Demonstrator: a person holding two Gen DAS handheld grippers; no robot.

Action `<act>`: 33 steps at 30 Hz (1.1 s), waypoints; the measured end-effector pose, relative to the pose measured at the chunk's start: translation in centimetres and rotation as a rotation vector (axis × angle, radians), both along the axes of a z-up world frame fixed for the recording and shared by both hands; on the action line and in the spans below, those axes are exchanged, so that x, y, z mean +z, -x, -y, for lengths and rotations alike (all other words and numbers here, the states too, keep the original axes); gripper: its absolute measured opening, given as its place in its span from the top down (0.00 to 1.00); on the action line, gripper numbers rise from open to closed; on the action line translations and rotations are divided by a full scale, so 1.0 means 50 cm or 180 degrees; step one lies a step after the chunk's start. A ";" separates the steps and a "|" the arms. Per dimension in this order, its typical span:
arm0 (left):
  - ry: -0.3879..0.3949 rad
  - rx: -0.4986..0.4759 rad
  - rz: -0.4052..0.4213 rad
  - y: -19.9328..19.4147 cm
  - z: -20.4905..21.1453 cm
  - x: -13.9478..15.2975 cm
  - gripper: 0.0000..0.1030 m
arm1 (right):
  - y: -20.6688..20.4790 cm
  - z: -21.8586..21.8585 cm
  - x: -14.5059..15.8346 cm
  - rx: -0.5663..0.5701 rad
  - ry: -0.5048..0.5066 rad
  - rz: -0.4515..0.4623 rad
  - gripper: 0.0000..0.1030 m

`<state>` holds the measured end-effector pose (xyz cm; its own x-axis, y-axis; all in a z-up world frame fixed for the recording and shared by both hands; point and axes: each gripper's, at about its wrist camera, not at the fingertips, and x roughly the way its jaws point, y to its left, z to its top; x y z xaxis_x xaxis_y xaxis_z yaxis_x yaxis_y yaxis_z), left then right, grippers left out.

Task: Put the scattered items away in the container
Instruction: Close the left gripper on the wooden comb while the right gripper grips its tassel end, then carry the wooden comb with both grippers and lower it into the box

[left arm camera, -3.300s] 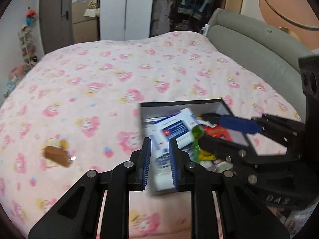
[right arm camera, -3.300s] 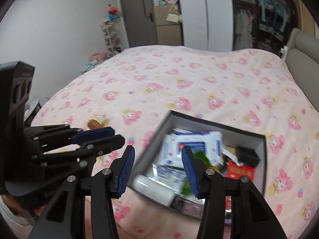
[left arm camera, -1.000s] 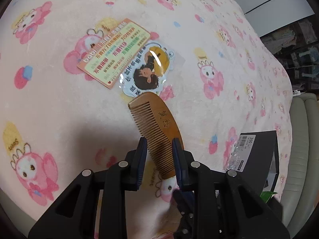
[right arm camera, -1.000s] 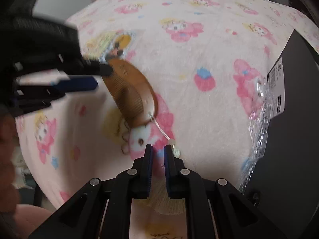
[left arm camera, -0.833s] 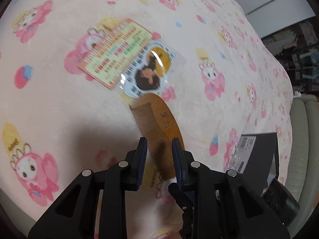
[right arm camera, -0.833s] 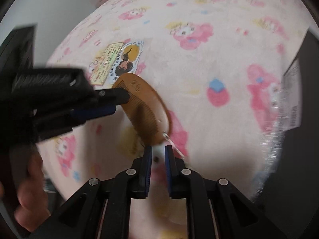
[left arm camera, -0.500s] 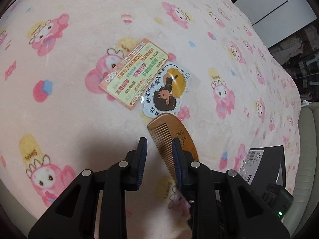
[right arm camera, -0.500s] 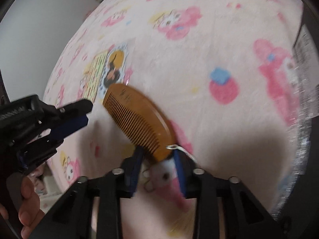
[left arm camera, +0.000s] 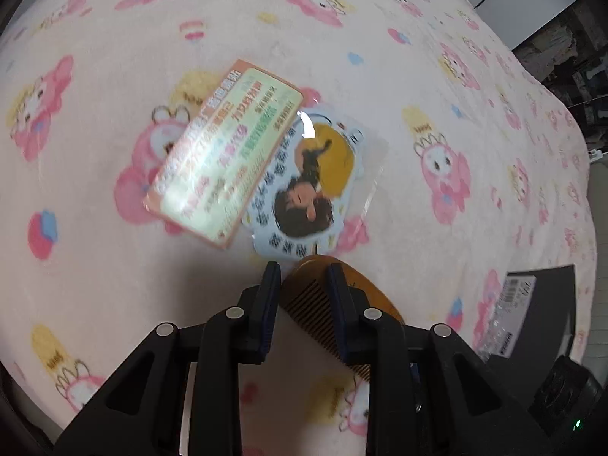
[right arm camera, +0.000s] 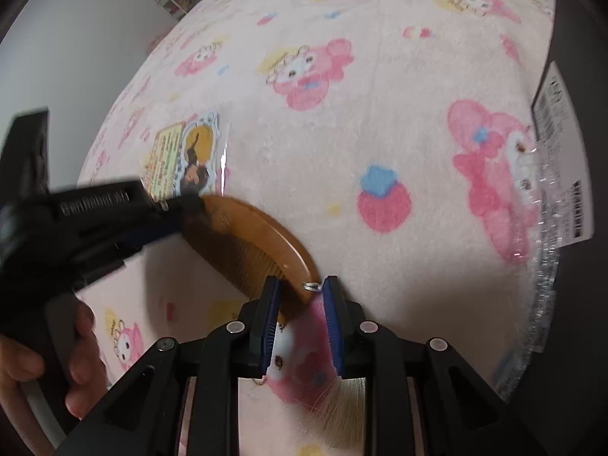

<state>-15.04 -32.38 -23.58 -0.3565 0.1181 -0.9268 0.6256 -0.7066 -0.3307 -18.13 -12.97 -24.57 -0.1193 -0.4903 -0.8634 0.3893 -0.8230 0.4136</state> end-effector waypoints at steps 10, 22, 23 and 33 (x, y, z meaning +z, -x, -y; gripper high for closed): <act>0.0161 -0.0073 0.0044 0.005 -0.005 -0.005 0.74 | 0.026 -0.004 -0.014 -0.0059 -0.0116 0.0036 0.73; 0.0050 -0.0223 0.0038 -0.002 -0.035 0.004 0.68 | 0.028 -0.004 0.049 0.0019 -0.0119 -0.0205 0.69; 0.0046 -0.0209 0.0089 0.005 -0.031 -0.005 0.68 | 0.032 0.001 0.034 0.0050 -0.0173 -0.0124 0.69; -0.0177 -0.0357 -0.0308 -0.006 -0.033 0.026 0.68 | 0.018 0.000 0.076 0.0198 -0.0260 -0.0378 0.67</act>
